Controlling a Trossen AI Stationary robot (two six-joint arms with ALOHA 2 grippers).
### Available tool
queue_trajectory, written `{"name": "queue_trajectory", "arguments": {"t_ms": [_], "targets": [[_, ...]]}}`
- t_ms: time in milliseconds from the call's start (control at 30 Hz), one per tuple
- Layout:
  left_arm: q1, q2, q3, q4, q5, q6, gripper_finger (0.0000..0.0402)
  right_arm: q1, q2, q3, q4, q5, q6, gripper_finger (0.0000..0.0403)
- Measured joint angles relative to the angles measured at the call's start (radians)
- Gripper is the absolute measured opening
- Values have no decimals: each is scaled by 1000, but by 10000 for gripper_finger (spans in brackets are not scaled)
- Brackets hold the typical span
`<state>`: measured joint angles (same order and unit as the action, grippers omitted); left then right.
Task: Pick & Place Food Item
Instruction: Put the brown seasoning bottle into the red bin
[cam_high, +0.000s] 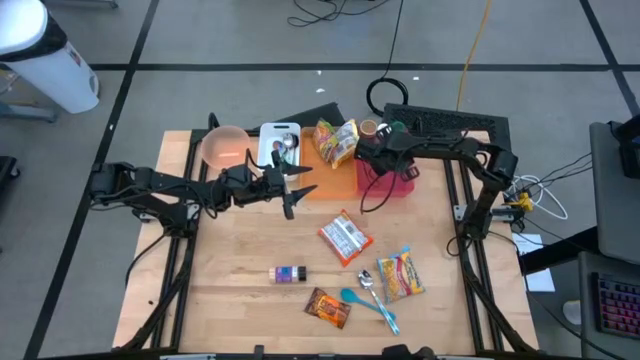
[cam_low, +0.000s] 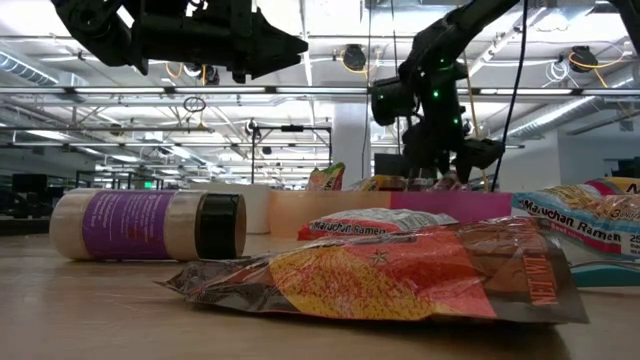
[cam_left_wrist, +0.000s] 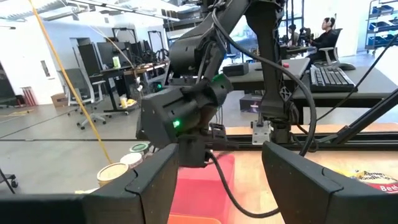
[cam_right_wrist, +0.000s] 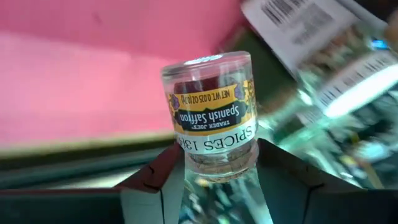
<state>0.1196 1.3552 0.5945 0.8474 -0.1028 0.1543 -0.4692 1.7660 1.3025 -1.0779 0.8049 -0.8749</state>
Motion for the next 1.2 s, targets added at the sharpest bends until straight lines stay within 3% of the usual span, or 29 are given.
{"name": "queue_trajectory", "arguments": {"t_ms": [133,433,1067,1200], "targets": [[0,0,0,-3,0,1,239,13,16,2,21,110,-116,159],[0,0,0,-12,0,1,239,56,138,-1,33,246,-299,159],[0,0,0,-23,0,2,239,62,214,-16,107,233,-382,162],[0,0,0,-23,0,2,239,65,214,-16,109,181,-369,164]]}}
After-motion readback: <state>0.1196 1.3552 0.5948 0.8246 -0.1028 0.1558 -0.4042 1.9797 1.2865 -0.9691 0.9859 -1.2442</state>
